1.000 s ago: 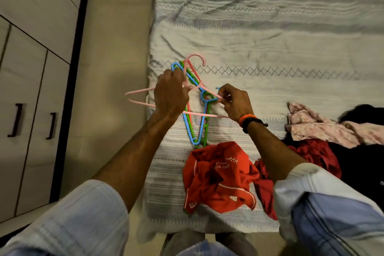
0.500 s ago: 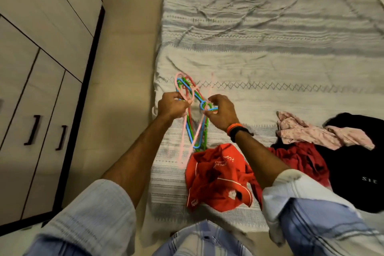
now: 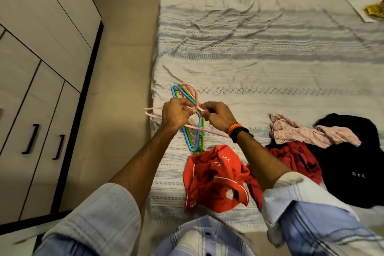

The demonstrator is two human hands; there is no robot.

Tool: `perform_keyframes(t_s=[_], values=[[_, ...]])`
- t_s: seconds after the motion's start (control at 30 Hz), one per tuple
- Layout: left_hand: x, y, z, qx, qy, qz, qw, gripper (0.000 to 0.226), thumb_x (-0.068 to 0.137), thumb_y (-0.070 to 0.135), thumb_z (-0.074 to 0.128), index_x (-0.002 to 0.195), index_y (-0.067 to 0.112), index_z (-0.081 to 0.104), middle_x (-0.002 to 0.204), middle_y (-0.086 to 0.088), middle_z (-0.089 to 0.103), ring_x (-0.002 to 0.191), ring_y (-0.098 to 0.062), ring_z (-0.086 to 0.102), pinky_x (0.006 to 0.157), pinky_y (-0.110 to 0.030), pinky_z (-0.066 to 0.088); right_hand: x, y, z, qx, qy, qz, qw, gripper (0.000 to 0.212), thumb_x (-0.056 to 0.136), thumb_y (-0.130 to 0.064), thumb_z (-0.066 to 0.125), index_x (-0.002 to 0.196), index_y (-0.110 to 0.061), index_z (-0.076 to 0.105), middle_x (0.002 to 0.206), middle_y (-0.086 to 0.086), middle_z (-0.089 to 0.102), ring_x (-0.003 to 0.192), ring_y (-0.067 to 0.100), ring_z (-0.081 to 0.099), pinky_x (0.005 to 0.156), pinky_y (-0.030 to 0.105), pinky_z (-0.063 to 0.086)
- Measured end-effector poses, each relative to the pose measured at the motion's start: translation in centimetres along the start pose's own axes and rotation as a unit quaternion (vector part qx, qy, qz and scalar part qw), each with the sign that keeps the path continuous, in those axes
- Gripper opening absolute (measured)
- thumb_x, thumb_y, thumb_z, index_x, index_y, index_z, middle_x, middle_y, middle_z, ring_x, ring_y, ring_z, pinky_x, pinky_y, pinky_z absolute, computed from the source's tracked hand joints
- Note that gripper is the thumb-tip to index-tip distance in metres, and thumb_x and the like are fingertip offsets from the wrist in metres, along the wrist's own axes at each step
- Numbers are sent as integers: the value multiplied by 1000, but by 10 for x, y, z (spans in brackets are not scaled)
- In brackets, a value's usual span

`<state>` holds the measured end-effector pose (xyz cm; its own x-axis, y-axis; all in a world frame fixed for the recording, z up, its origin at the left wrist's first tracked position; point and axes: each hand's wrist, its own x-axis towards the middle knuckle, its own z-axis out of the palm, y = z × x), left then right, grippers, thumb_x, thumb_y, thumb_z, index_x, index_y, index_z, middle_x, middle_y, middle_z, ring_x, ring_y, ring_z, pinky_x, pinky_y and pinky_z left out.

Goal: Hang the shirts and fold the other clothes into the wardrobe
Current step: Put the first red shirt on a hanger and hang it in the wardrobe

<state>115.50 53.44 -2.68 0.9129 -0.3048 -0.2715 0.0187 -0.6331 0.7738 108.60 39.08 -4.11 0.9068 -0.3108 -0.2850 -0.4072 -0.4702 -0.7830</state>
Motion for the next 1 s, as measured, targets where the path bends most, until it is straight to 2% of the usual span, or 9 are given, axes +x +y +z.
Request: perform_keyframes(t_s=[0.13,0.23,0.3,0.4,0.57,0.7,0.77,0.9,1.0], values=[[-14,0,12,99,-9,41,994,26,83,37,75,104,22,76,95,-7,75,92,-23,68,80,-29,52,-15,4,-7,13,-11,22,1000,15,77,-6,65,87,-10,75,69,-2,67,66,8,57,66,27,45],[-24,-1,25,172,-47,62,982,26,87,45,68,108,31,75,101,-8,74,100,-29,66,81,-34,53,-25,14,-9,-9,8,20,1000,28,66,-28,58,80,-7,71,77,10,72,78,25,66,72,35,51],[-31,0,31,191,-47,74,978,26,88,45,67,109,32,74,102,-9,74,100,-30,66,81,-35,53,-32,20,-8,-28,8,12,1000,26,72,-32,62,79,-7,68,79,14,71,80,30,66,73,37,51],[-41,3,42,177,-30,76,981,24,88,42,68,106,28,76,99,-9,75,97,-30,67,81,-36,54,-39,29,-9,-54,6,8,998,14,83,-21,69,82,-8,65,82,10,70,76,24,61,66,31,44],[-61,3,67,71,-15,57,996,15,78,28,80,84,22,68,83,4,71,86,-17,68,77,-31,52,-58,54,-22,-78,-2,-5,997,19,87,-17,58,101,-19,70,79,11,73,82,29,65,76,33,50],[-82,-6,92,93,-33,31,995,23,71,18,82,75,25,60,82,6,70,85,-15,67,77,-27,47,-86,85,-40,-49,9,1,999,23,87,-26,69,110,-23,73,79,-2,69,78,17,56,68,21,34],[-97,-15,107,119,-64,7,991,18,70,21,83,74,24,65,84,5,72,85,-13,68,76,-24,47,-98,108,-47,-49,15,1,999,22,87,-34,70,106,-24,75,82,1,69,79,16,57,70,23,38],[-129,-35,140,151,-88,-58,983,21,67,20,82,84,22,71,90,1,74,90,-16,68,81,-27,52,-117,145,-55,-14,35,31,999,12,89,-27,67,90,-19,77,86,6,76,79,16,65,75,24,45],[-148,-44,161,168,-87,-78,979,35,62,29,85,94,21,72,95,0,74,94,-19,68,86,-33,54,-132,162,-57,33,41,61,997,10,83,-24,66,75,-21,72,77,2,75,77,21,69,80,37,53]])
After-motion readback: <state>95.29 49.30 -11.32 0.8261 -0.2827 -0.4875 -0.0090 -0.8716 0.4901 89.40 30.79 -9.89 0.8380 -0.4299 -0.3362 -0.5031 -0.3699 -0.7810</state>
